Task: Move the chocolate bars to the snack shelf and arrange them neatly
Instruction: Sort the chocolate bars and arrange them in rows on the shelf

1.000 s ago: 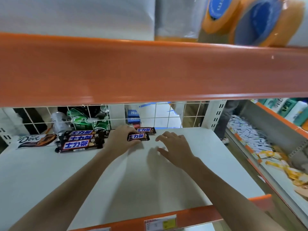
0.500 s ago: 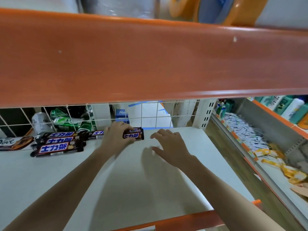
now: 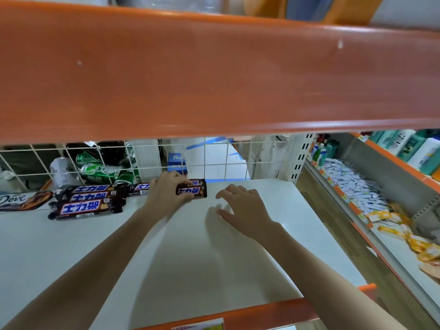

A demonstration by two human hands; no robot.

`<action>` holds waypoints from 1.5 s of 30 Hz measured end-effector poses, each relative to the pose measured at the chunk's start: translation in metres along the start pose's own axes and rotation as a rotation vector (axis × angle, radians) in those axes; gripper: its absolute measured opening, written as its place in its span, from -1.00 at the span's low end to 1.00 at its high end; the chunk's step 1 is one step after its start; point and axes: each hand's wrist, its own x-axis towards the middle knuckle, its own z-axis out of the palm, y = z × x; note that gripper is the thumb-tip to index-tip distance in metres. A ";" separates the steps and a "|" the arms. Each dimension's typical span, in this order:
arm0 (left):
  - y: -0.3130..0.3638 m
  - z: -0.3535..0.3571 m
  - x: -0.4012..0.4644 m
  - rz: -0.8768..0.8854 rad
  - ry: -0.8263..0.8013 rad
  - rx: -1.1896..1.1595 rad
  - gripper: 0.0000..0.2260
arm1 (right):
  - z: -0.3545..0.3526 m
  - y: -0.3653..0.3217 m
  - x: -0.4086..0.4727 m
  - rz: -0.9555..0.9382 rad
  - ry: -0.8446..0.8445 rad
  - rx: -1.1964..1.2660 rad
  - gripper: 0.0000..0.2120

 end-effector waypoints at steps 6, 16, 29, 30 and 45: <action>0.003 -0.004 -0.004 -0.009 0.001 -0.006 -0.64 | -0.003 -0.002 -0.005 -0.009 -0.004 -0.003 -0.65; 0.007 -0.022 -0.036 -0.016 0.054 -0.028 -0.65 | 0.000 -0.022 -0.006 -0.077 -0.022 -0.003 -0.65; -0.008 -0.062 -0.110 -0.063 -0.020 -0.114 -0.68 | -0.006 -0.088 -0.006 -0.153 0.013 -0.051 -0.61; -0.009 -0.066 -0.115 -0.068 -0.024 -0.112 -0.68 | -0.007 -0.093 -0.009 -0.158 0.017 -0.052 -0.61; 0.009 -0.111 -0.221 -0.059 -0.081 -0.154 -0.70 | -0.033 -0.153 -0.107 -0.144 0.048 -0.048 -0.66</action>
